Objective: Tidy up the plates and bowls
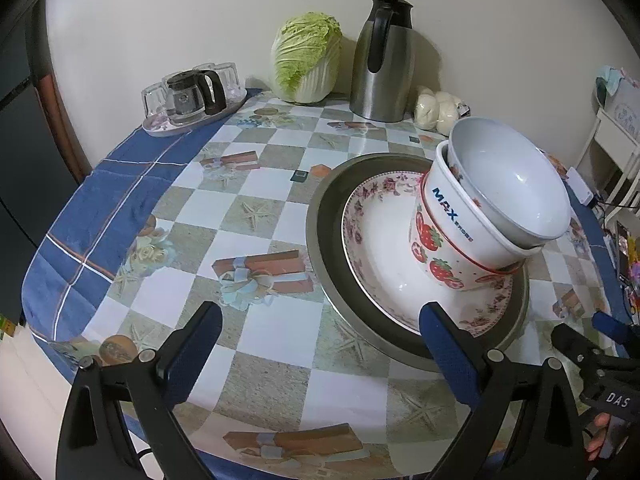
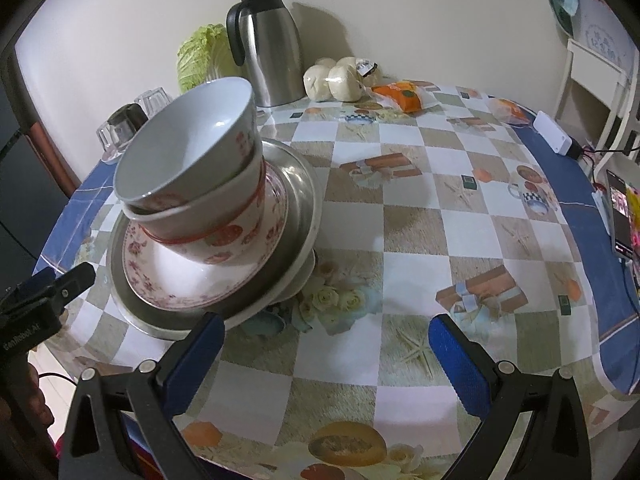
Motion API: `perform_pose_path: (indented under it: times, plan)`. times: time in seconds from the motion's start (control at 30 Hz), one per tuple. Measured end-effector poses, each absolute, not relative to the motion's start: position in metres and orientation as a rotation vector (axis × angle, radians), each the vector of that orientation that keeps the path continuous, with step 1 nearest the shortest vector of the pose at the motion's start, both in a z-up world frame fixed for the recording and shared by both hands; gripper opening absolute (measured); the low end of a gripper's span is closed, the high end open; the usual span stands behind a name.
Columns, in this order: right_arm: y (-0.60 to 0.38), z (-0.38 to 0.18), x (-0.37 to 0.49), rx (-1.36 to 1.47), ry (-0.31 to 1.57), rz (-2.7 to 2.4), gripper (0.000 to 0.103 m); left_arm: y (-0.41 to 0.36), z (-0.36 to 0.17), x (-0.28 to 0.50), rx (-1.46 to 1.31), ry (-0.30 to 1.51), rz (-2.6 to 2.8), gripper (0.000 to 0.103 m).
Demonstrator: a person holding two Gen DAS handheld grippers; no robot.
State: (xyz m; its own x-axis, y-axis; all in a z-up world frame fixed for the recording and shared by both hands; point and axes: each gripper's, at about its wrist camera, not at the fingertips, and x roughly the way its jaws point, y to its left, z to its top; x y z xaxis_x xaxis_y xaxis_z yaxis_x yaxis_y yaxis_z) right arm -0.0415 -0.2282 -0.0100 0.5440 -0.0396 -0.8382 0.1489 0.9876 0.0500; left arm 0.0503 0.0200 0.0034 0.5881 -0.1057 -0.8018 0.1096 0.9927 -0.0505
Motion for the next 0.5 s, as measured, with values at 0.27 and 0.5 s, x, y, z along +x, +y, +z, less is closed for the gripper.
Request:
perform_pose_path:
  times: [0.27,0.5]
  plan:
    - [-0.227,-0.013,-0.04,0.111,1.008,-0.108,0.103,0.017,-0.003,0.053,0.012,0.967,-0.141,0.099]
    - [-0.229,-0.018,-0.037,0.1,1.025,-0.114,0.103,0.017,-0.01,0.056,0.01,1.001,-0.153,0.099]
